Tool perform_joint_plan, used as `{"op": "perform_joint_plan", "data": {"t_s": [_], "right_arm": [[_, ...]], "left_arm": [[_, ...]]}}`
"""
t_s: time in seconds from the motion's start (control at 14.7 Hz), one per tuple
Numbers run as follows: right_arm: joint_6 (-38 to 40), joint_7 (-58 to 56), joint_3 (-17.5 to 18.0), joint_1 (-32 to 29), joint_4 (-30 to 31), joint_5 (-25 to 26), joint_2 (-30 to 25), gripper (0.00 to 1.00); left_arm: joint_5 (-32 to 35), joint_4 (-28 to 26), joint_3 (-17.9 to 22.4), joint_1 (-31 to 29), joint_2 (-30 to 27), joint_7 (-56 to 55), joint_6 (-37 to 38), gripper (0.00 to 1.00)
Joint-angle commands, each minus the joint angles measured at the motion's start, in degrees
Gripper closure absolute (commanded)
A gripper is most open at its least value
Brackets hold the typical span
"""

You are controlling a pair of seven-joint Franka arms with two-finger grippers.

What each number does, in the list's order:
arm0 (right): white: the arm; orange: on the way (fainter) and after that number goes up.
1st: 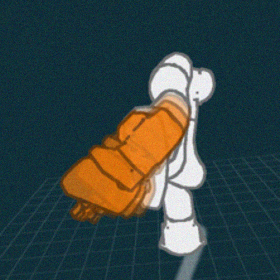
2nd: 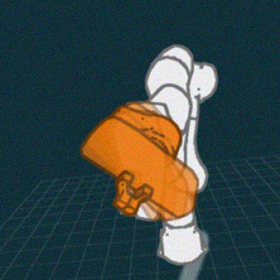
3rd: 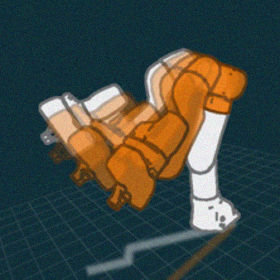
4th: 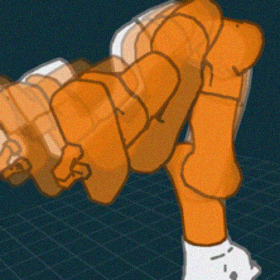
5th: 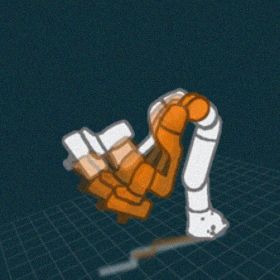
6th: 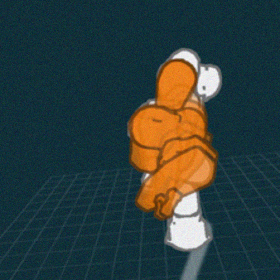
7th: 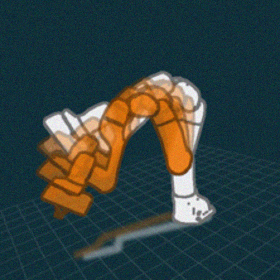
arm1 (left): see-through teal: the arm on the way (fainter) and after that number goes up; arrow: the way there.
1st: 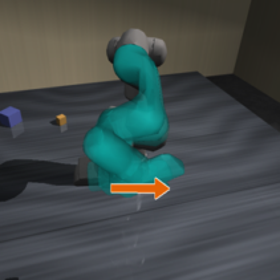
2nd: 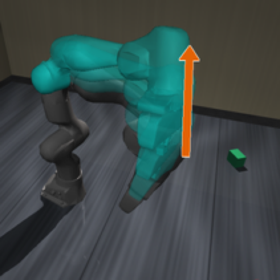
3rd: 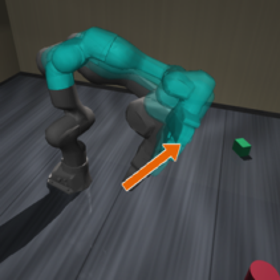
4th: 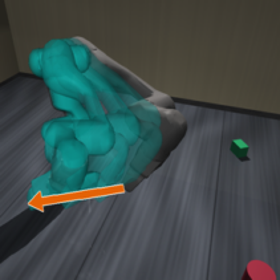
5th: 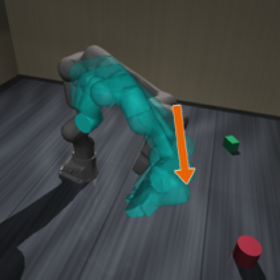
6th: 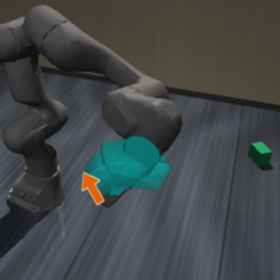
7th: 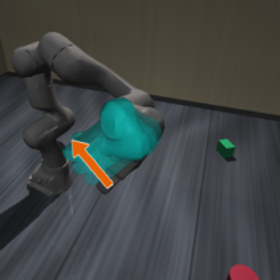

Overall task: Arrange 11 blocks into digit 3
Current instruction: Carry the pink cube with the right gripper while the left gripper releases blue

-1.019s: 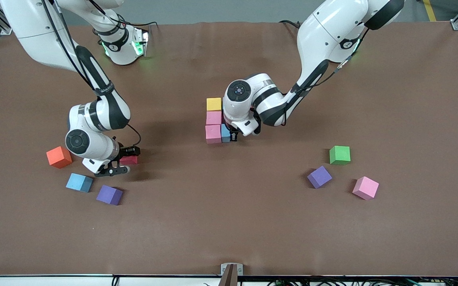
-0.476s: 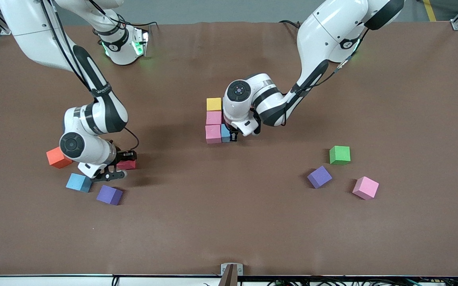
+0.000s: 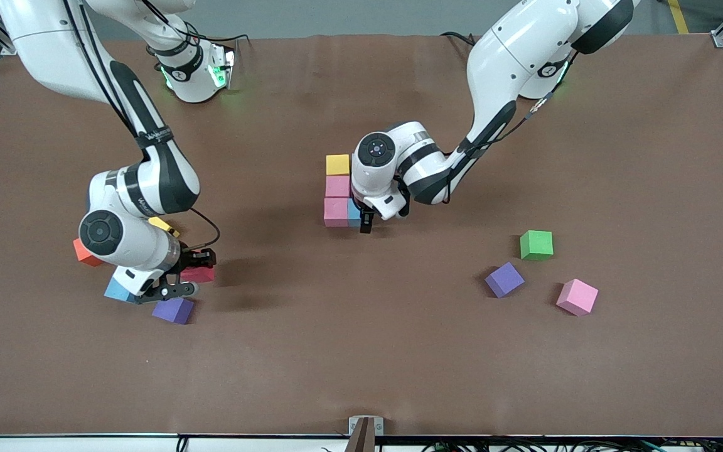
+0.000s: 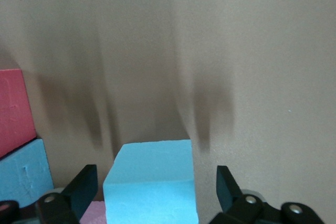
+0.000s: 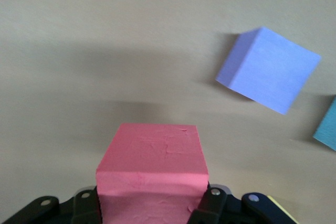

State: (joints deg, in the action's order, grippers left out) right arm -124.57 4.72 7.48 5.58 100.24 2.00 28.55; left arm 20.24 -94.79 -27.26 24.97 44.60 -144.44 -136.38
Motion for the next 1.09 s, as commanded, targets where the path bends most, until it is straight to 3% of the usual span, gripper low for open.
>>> {"op": "perform_joint_plan", "data": {"t_s": [0.0, 0.34, 0.54, 0.68, 1.02], "right_arm": [[0.82, 5.11, -0.1, 4.24, -2.49, -0.68, 0.71, 0.75], [0.82, 6.09, -0.01, 9.44, -8.3, -0.86, 4.84, 0.74], [1.08, 9.42, -0.18, 12.07, -12.51, -6.38, 7.83, 0.75], [4.32, 11.7, -0.27, 14.97, -16.2, -5.96, 10.2, 0.75], [13.98, 19.7, -0.8, 21.13, -28.59, -4.55, 17.93, 0.78]], "left_arm": [[1.12, 1.1, 0.36, 0.6, -0.12, 0.12, 0.67, 0.0], [1.21, 0.22, -0.34, 0.34, -4.15, 0.21, 5.49, 0.0], [1.12, -2.14, -0.95, -0.62, -9.42, 1.61, 8.23, 0.0], [1.03, -3.29, -0.96, -2.38, -12.51, 4.15, 9.89, 0.0], [1.03, -2.94, -0.96, -11.16, -14.45, 21.52, 11.31, 0.0]]}}
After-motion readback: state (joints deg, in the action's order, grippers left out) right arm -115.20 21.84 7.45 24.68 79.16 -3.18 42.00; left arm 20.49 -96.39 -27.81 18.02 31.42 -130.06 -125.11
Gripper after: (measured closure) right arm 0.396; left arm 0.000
